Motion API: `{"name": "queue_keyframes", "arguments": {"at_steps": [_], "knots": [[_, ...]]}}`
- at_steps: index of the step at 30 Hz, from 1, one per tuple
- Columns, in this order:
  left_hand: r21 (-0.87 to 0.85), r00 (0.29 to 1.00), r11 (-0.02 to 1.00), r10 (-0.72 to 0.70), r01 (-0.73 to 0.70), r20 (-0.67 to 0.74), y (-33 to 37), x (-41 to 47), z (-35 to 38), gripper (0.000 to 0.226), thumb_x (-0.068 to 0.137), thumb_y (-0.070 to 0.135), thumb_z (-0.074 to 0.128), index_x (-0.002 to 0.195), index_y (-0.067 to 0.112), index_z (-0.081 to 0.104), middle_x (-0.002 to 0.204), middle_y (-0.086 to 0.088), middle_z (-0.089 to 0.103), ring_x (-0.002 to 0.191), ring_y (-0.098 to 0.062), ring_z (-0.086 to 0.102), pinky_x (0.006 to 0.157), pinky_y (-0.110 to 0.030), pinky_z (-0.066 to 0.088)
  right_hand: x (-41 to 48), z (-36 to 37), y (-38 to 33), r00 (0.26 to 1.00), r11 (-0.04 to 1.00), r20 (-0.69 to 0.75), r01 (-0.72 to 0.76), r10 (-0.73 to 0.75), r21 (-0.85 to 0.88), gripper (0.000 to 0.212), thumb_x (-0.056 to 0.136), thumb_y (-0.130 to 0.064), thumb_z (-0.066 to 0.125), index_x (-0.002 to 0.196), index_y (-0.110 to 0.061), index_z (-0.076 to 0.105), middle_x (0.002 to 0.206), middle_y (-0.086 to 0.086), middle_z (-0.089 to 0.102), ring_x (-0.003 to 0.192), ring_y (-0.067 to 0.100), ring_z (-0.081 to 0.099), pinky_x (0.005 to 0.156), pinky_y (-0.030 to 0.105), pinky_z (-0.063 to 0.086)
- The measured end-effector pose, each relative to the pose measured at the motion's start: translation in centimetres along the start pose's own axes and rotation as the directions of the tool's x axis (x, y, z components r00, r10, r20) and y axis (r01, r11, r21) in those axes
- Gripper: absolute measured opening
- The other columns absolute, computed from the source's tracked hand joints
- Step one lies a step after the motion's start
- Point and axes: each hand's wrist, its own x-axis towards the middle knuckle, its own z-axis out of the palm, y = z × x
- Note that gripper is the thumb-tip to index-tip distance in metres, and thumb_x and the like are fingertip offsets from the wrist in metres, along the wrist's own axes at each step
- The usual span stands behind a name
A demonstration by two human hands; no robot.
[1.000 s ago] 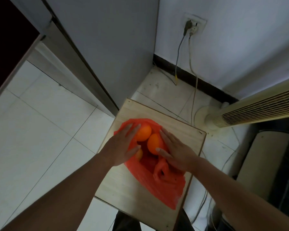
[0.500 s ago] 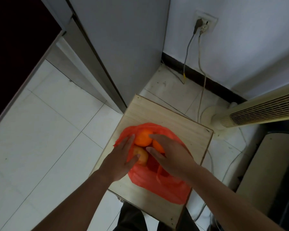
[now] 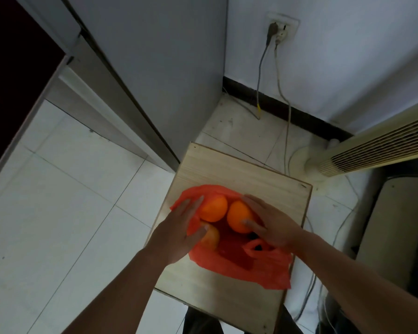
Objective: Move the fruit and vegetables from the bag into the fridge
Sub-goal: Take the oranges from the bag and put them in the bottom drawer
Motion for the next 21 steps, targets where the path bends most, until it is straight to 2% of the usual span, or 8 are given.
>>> {"name": "queue_keyframes", "arguments": {"at_steps": [4, 7, 10, 12, 15, 19, 21], "knots": [[-0.013, 0.997, 0.998, -0.069, 0.070, 0.021, -1.2, 0.2, 0.4, 0.085, 0.070, 0.081, 0.018, 0.144, 0.047, -0.006, 0.158, 0.007, 0.007, 0.143, -0.017, 0.019, 0.108, -0.045, 0.035, 0.0, -0.8, -0.4, 0.998, 1.000, -0.062, -0.015, 0.014, -0.026, 0.066, 0.088, -0.063, 0.035, 0.145, -0.038, 0.015, 0.155, -0.011, 0.013, 0.139, 0.014, 0.022, 0.111, 0.036, 0.028], [-0.002, 0.995, 0.995, -0.097, 0.098, 0.039, -2.1, -0.1, 0.2, 0.088, 0.069, 0.084, 0.018, 0.145, 0.045, -0.005, 0.158, 0.008, 0.007, 0.144, -0.015, 0.016, 0.110, -0.047, 0.033, 0.4, -2.0, -2.6, 0.983, 0.989, -0.150, 0.091, -0.108, -0.112, 0.069, 0.082, -0.066, 0.041, 0.142, -0.036, 0.027, 0.152, -0.011, 0.021, 0.137, 0.011, 0.021, 0.109, 0.035, 0.028], [-0.051, 0.998, 0.996, -0.066, 0.067, 0.016, -2.3, -0.8, -0.4, 0.085, 0.071, 0.085, 0.018, 0.144, 0.047, 0.000, 0.157, 0.012, 0.011, 0.143, -0.012, 0.019, 0.109, -0.047, 0.034, 0.6, -2.4, -4.1, 0.985, 0.967, -0.068, 0.144, -0.161, -0.211, 0.071, 0.077, -0.065, 0.056, 0.138, -0.036, 0.034, 0.148, -0.012, 0.028, 0.134, 0.010, 0.025, 0.106, 0.033, 0.031], [-0.101, 0.999, 0.994, -0.032, 0.030, -0.013, -2.1, -1.3, -0.9, 0.080, 0.074, 0.082, 0.021, 0.144, 0.047, 0.005, 0.156, 0.015, 0.015, 0.141, -0.008, 0.021, 0.110, -0.042, 0.034, 0.6, -2.4, -4.1, 0.992, 0.958, -0.003, 0.124, -0.129, -0.259, 0.072, 0.076, -0.061, 0.060, 0.138, -0.036, 0.034, 0.148, -0.012, 0.028, 0.134, 0.010, 0.024, 0.106, 0.032, 0.030], [-0.177, 0.998, 0.984, 0.023, -0.033, -0.058, -1.5, -1.9, -1.6, 0.072, 0.078, 0.076, 0.028, 0.144, 0.048, 0.013, 0.151, 0.023, 0.021, 0.137, 0.001, 0.025, 0.108, -0.031, 0.034, 0.3, -2.5, -3.4, 0.999, 0.969, 0.033, 0.045, -0.038, -0.244, 0.076, 0.075, -0.057, 0.064, 0.140, -0.036, 0.031, 0.149, -0.012, 0.026, 0.135, 0.011, 0.023, 0.108, 0.033, 0.029], [-0.213, 0.995, 0.974, 0.056, -0.073, -0.086, -0.3, -2.3, -2.1, 0.063, 0.079, 0.072, 0.032, 0.138, 0.054, 0.019, 0.140, 0.040, 0.021, 0.125, 0.023, 0.021, 0.101, -0.013, 0.028, 0.2, -2.6, -2.3, 0.999, 0.992, 0.011, -0.032, 0.034, -0.120, 0.081, 0.074, -0.054, 0.067, 0.142, -0.036, 0.027, 0.149, -0.012, 0.026, 0.136, 0.012, 0.025, 0.110, 0.032, 0.027], [-0.236, 0.992, 0.969, 0.055, -0.080, -0.114, 0.6, -2.3, -2.4, 0.058, 0.079, 0.071, 0.033, 0.135, 0.056, 0.024, 0.135, 0.044, 0.021, 0.121, 0.028, 0.021, 0.097, -0.010, 0.026, 0.0, -2.8, -2.0, 0.999, 0.999, -0.037, -0.038, 0.037, -0.037, 0.077, 0.075, -0.050, 0.068, 0.141, -0.036, 0.031, 0.147, -0.011, 0.031, 0.133, 0.012, 0.030, 0.107, 0.028, 0.028]]}}
